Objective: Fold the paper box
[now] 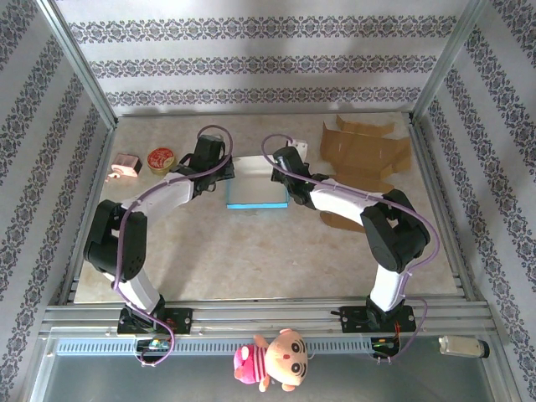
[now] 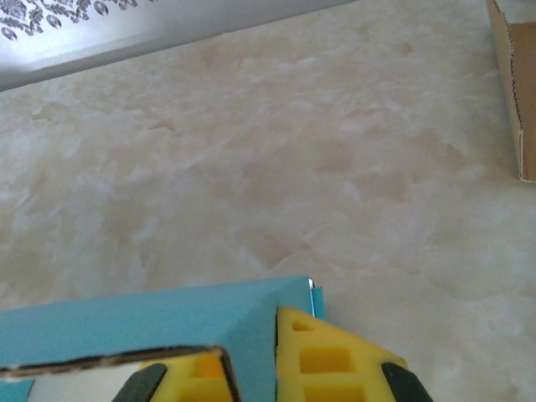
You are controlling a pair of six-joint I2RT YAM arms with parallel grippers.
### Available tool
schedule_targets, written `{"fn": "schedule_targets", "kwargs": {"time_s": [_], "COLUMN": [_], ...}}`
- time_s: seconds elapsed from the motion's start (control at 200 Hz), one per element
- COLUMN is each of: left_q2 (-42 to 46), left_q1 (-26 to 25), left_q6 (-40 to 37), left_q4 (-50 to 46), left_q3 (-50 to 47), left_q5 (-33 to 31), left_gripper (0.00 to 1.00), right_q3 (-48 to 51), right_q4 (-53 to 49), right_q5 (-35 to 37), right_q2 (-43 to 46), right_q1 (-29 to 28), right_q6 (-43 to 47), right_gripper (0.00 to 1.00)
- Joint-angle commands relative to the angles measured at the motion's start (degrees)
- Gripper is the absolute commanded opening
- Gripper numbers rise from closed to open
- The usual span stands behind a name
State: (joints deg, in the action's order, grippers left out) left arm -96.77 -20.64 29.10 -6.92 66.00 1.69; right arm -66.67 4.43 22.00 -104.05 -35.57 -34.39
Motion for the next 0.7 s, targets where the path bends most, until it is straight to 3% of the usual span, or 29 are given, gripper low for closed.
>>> {"fn": "schedule_targets", "kwargs": {"time_s": [0.0, 0.265, 0.37, 0.48, 0.695], "left_q2": [0.91, 3.52, 5.04, 6.53, 8.88], "left_q1": [-1.58, -1.65, -1.65, -1.66, -1.93], "left_q6": [5.19, 7.59, 7.64, 7.12, 6.93], "left_q4": [-2.9, -1.49, -1.13, -1.23, 0.08], "left_q3": [-4.92, -10.56, -11.47, -11.48, -13.78], "left_q5": [6.03, 5.97, 6.05, 6.29, 6.35], "left_gripper": [0.01, 0.02, 0.08, 0.14, 0.38], "right_q3": [2.99, 5.9, 6.56, 6.89, 7.78], "right_q4": [-4.02, -3.26, -3.02, -3.04, -3.33], "right_q5": [-3.2, -2.75, -2.46, -2.56, -2.72], "right_q2": [-0.63, 0.64, 1.71, 3.2, 6.31], "right_q1": [-1.84, -2.55, -3.09, -3.62, -4.09], "right_q6": [-0.82, 0.27, 0.95, 1.69, 3.25], "right_gripper": [0.0, 0.0, 0.0, 0.08, 0.28]}}
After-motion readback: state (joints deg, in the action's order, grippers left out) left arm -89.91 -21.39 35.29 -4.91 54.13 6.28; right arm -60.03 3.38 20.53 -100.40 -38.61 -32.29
